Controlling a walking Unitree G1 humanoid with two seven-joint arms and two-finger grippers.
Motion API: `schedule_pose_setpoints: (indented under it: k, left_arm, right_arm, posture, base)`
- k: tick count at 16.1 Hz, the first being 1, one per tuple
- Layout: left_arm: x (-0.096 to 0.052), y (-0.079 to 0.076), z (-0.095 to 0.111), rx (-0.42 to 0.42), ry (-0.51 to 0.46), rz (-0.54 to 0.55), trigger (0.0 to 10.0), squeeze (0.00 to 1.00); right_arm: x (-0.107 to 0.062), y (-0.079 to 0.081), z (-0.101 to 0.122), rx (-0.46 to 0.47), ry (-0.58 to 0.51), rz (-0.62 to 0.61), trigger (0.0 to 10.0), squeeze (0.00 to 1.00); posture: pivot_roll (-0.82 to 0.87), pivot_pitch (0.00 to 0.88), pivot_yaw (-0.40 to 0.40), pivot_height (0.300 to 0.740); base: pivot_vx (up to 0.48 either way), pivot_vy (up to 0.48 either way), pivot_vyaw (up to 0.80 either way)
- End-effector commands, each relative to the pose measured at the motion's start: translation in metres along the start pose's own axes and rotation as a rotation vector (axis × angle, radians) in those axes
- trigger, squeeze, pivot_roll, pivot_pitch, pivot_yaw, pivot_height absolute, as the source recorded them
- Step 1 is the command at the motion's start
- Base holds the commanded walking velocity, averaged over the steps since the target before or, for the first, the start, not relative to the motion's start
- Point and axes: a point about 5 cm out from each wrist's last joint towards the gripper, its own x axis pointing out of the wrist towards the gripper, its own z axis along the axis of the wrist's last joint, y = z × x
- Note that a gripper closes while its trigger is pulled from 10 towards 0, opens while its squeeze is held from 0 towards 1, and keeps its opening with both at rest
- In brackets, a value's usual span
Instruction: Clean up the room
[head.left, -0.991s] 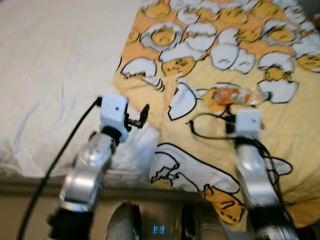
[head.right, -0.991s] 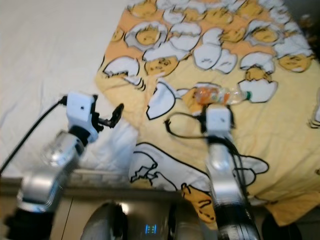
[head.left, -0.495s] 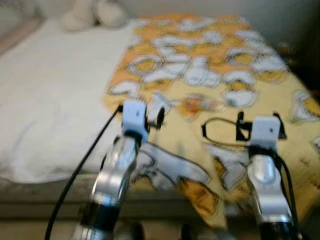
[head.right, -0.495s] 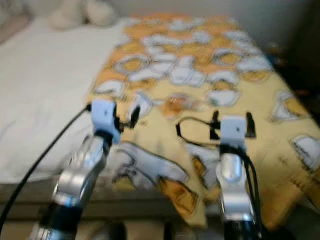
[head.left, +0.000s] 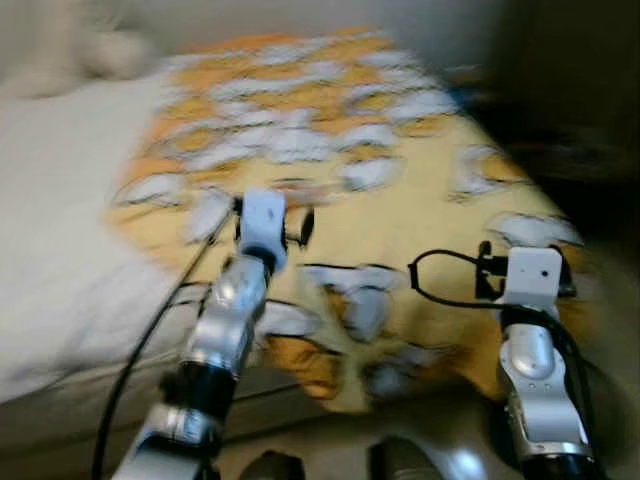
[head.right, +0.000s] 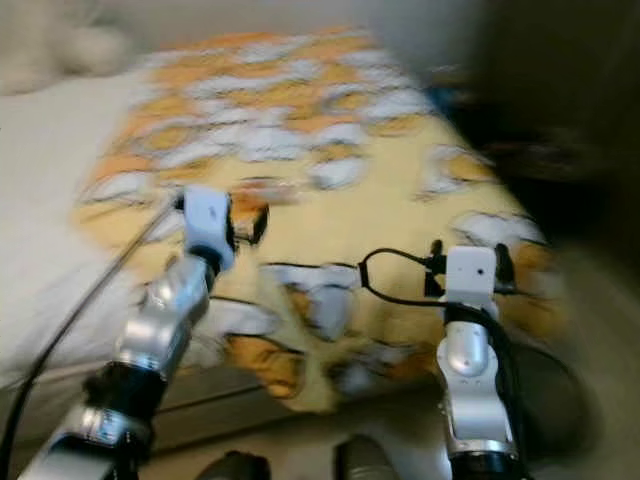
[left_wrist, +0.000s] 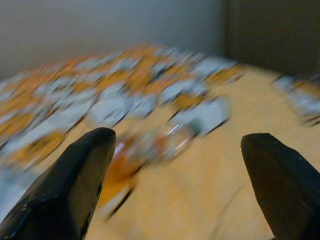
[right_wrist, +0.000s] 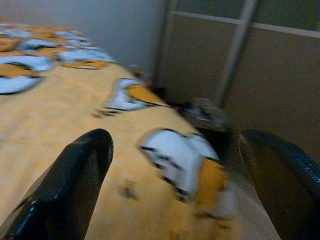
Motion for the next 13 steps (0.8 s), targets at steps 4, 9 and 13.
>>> schedule_pose_setpoints:
  k: [4,9,13]
  left_arm:
    - [0.005,0.004,-0.002,0.081,-0.005,-0.004,10.0,0.00]
    - [0.017,0.017,0.011,0.071,-0.020,0.095,10.0,0.00]
    - [0.037,0.019,0.047,0.117,-0.097,0.063,10.0,0.00]
  right_arm:
    - [0.002,0.014,0.002,0.022,0.001,0.064,10.0,1.00]
    - [0.002,0.020,-0.001,0.022,0.012,0.113,10.0,0.73]
    - [-0.002,0.022,-0.001,0.035,0.006,0.127,10.0,0.00]
  posture:
    - [-0.24,0.000,0.097,0.697]
    - [-0.24,0.000,0.092,0.697]
    - [-0.25,0.000,0.095,0.697]
  base:
    - [0.000,0.458,-0.80]
    - [0.097,0.435,-0.48]
    - [0.000,0.471,0.00]
